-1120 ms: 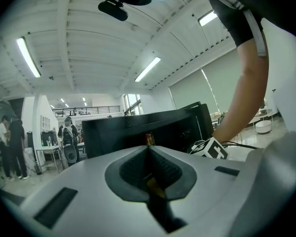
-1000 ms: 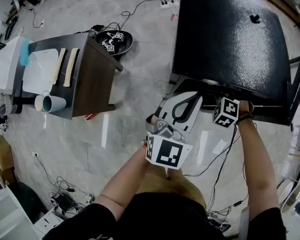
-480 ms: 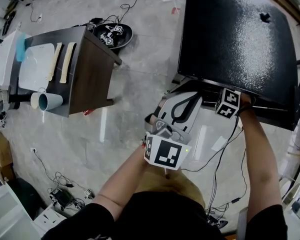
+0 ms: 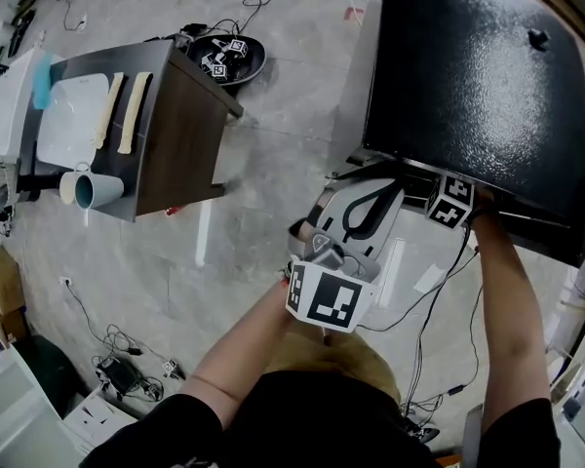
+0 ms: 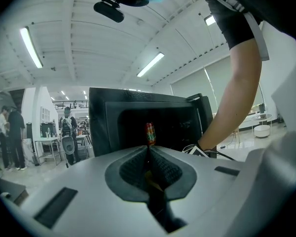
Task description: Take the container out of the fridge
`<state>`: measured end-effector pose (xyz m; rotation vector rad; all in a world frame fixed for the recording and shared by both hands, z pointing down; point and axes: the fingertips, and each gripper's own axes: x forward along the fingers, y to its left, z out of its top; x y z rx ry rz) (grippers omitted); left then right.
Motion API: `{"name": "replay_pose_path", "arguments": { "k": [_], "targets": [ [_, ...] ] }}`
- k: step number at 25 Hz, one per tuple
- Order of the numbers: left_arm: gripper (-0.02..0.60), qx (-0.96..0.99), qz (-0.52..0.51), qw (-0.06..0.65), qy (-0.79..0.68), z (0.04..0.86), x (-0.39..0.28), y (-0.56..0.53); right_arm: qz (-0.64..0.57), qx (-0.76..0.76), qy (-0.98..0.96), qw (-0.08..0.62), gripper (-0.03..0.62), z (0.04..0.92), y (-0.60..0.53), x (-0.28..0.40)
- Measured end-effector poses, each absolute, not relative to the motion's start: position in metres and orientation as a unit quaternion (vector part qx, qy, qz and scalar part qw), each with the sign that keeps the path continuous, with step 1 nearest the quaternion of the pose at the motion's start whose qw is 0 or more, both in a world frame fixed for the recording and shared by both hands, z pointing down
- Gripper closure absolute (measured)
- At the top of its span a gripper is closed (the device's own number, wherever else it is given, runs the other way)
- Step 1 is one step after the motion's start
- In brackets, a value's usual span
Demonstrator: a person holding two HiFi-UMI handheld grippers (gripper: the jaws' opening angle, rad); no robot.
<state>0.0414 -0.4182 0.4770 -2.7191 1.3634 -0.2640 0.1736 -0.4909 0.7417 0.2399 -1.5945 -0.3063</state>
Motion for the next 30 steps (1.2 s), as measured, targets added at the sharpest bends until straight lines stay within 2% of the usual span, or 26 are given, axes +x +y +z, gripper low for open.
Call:
{"name": "replay_pose_path", "arguments": {
  "k": [2,3,17,24,30],
  "targets": [
    [0.557,-0.89,-0.086,0.044,0.445,0.478,0.042,-0.419,-0.144,0.105,-0.709,0.683,0.508,0.746,-0.492,0.173],
    [0.557,-0.89,-0.086,0.044,0.445,0.479,0.043,-0.419,-0.15,0.102,-0.707,0.684,0.542,0.748,-0.492,0.173],
    [0.557,-0.889,-0.092,0.053,0.445,0.472,0.049,-0.417,-0.166,0.094,-0.73,0.656,0.545,0.719,-0.475,0.152],
    [0.557,-0.885,-0.098,0.066,0.451,0.461,0.047,-0.412,-0.15,0.097,-0.772,0.61,0.545,0.691,-0.449,0.128],
    [0.557,-0.881,-0.095,0.076,0.457,0.436,0.053,-0.396,-0.093,0.164,-0.825,0.532,0.545,0.641,-0.426,0.121]
  ]
}}
